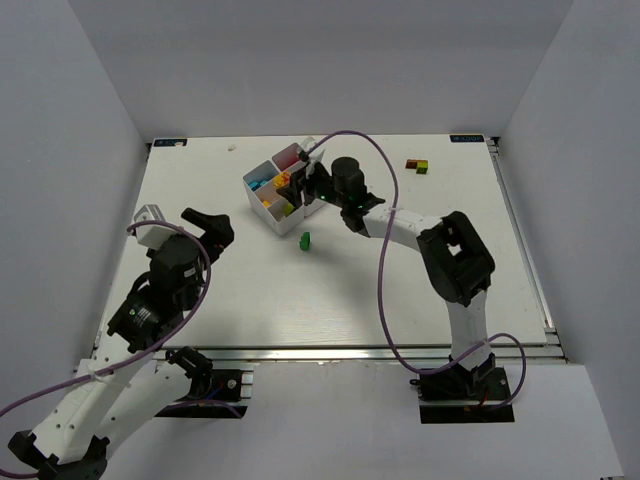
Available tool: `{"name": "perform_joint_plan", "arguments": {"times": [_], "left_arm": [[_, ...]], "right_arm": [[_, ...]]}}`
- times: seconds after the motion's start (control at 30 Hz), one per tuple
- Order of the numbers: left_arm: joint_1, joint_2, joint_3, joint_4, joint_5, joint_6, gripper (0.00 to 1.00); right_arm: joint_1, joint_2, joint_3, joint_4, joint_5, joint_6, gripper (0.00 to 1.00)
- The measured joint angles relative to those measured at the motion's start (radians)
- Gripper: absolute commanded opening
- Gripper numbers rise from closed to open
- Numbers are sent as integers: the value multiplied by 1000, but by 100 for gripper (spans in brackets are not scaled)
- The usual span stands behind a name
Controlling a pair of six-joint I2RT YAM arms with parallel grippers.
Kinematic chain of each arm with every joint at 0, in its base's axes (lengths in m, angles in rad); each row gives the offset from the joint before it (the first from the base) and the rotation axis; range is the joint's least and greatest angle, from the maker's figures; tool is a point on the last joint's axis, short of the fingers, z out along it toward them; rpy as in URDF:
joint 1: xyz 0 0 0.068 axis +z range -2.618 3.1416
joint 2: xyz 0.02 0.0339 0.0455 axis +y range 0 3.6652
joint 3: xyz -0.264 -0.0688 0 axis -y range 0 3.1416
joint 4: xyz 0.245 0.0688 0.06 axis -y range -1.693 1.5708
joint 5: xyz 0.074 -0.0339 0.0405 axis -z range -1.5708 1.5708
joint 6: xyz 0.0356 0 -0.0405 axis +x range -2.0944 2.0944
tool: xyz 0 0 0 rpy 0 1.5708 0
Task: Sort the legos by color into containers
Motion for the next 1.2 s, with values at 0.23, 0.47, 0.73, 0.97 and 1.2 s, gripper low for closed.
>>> {"name": "perform_joint_plan", "arguments": {"times": [0.23, 0.47, 0.73, 0.97, 1.2], "left_arm": [[0, -40, -2, -3, -2, -12, 98], [0, -95, -19, -43, -6, -31, 98], [0, -114, -23, -66, -8, -34, 98], [0, -114, -23, -77, -7, -40, 98], [0, -114, -23, -95, -6, -55, 98]], "right_arm": [[54, 143, 129, 73, 78, -23, 14], [64, 200, 156, 77, 130, -51, 37], [63, 200, 156, 97, 146, -81, 61], [64, 217, 158, 104, 156, -99, 71], [64, 220, 158, 113, 155, -105, 75]]}}
